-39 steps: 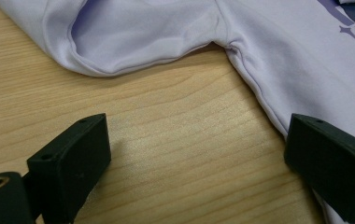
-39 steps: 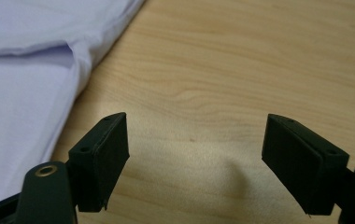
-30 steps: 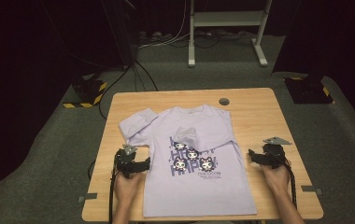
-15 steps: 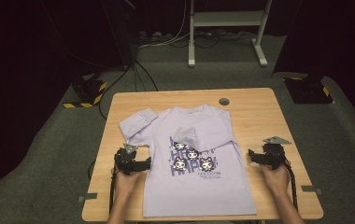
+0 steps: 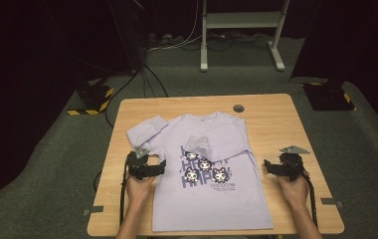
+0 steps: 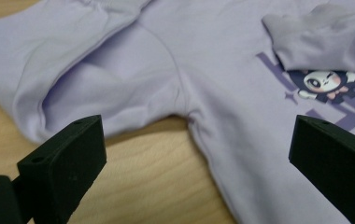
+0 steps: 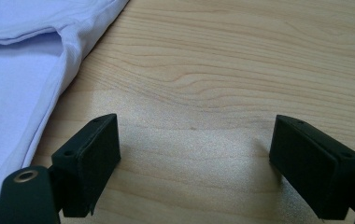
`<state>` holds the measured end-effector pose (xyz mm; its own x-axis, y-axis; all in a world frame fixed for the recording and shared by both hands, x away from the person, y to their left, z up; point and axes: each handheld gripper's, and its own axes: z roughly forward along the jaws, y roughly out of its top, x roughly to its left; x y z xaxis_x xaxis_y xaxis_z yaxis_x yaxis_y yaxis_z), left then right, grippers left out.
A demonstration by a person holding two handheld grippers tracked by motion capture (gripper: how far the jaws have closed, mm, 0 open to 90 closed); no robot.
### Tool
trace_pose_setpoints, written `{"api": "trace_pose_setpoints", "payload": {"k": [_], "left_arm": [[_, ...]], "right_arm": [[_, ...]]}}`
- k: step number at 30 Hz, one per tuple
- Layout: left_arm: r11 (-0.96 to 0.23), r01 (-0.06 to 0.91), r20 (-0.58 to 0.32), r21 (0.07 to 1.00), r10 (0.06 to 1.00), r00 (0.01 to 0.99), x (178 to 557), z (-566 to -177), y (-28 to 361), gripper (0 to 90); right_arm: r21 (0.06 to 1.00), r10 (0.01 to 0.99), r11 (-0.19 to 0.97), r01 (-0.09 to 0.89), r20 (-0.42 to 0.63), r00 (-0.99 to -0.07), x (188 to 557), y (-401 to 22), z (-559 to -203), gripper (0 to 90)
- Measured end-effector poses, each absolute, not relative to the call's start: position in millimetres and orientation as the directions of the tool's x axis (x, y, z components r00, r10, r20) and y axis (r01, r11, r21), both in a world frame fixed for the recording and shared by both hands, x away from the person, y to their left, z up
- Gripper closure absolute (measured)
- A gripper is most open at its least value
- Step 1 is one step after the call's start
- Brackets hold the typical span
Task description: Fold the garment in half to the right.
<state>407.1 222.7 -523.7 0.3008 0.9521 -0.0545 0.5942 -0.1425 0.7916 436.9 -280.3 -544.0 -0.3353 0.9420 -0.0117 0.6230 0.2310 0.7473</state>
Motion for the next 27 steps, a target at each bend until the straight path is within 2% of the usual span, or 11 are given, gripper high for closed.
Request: {"api": "trace_pose_setpoints", "payload": {"k": [13,24,27], "left_arm": [[-0.189,0.59,0.029,0.785,0.962,0.27,447,-511,212,9.2],[-0.109,0.613,-0.013,0.783,0.982,0.19,479,-510,225,15.9],[-0.118,0.619,-0.012,0.777,0.979,0.202,488,-513,218,17.8]], "right_arm": [[0.747,0.941,0.233,0.622,-0.012,-0.338,437,-280,-544,15.2],[0.747,0.941,0.233,0.623,-0.012,-0.337,437,-280,-544,15.2],[0.747,0.941,0.233,0.623,-0.012,-0.337,437,-280,-544,15.2]]}}
